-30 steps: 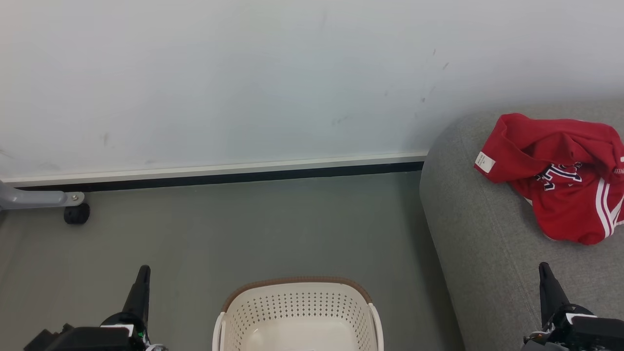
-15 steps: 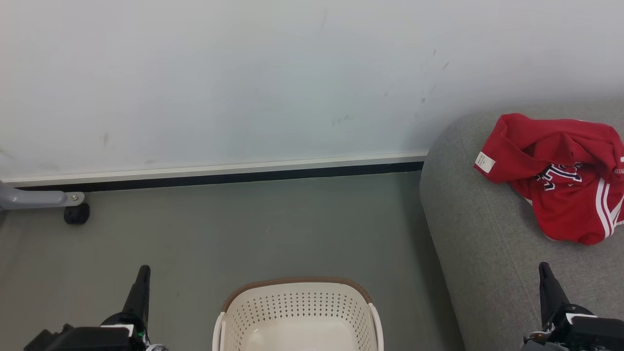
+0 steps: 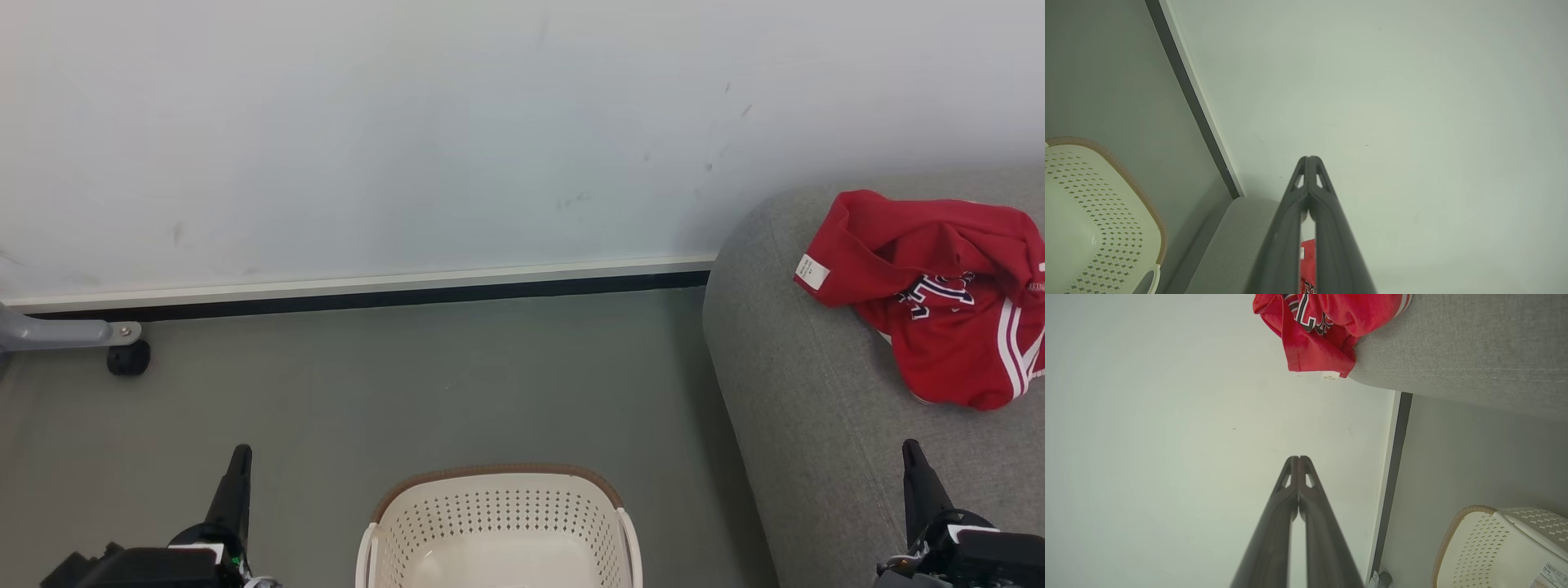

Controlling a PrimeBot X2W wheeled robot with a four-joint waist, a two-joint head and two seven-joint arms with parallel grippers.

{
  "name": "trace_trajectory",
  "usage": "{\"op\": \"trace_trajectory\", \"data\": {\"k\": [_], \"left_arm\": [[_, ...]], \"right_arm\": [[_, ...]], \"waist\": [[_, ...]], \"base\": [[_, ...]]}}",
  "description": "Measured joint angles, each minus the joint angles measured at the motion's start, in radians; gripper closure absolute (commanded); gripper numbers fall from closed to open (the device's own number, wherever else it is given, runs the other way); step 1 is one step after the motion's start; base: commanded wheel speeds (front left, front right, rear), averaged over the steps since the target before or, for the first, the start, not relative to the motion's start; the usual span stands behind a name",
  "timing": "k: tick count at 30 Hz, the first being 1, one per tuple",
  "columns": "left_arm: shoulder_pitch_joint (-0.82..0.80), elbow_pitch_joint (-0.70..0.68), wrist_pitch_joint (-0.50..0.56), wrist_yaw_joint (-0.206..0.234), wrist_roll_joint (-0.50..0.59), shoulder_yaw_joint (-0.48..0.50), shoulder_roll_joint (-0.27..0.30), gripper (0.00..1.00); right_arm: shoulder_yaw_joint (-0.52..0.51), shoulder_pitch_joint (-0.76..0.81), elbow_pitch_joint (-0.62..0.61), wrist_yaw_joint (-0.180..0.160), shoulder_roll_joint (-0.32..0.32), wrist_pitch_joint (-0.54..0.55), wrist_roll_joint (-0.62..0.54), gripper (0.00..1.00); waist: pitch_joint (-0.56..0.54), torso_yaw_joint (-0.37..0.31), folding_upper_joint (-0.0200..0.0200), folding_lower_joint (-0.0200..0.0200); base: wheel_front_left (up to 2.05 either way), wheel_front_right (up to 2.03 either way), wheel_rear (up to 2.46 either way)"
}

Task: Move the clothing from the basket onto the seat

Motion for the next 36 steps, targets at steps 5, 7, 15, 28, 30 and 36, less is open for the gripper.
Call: {"op": "trace_trajectory", "data": {"k": [5, 7, 15, 28, 30, 36], "left_arm": [[0.000, 0.000, 0.000, 0.000, 0.000, 0.000, 0.000, 1.00], [0.000, 0.000, 0.000, 0.000, 0.000, 0.000, 0.000, 1.00], [0.000, 0.000, 0.000, 0.000, 0.000, 0.000, 0.000, 1.00], [0.000, 0.000, 0.000, 0.000, 0.000, 0.000, 0.000, 1.00], [0.000, 0.000, 0.000, 0.000, 0.000, 0.000, 0.000, 1.00], [0.000, 0.000, 0.000, 0.000, 0.000, 0.000, 0.000, 1.00]], "right_arm": [[0.000, 0.000, 0.000, 0.000, 0.000, 0.000, 0.000, 1.00], [0.000, 0.000, 0.000, 0.000, 0.000, 0.000, 0.000, 1.00], [0.000, 0.000, 0.000, 0.000, 0.000, 0.000, 0.000, 1.00], [0.000, 0.000, 0.000, 0.000, 0.000, 0.000, 0.000, 1.00], [0.000, 0.000, 0.000, 0.000, 0.000, 0.000, 0.000, 1.00], [0.000, 0.000, 0.000, 0.000, 0.000, 0.000, 0.000, 1.00]], "waist": [[0.000, 0.000, 0.0000, 0.0000], [0.000, 0.000, 0.0000, 0.0000], [0.000, 0.000, 0.0000, 0.0000], [0.000, 0.000, 0.0000, 0.0000], [0.000, 0.000, 0.0000, 0.0000], [0.000, 0.000, 0.0000, 0.0000]], "base": [[0.00, 0.00, 0.00], [0.00, 0.00, 0.00], [0.00, 0.00, 0.00], [0.00, 0.00, 0.00], [0.00, 0.00, 0.00], [0.00, 0.00, 0.00]]}}
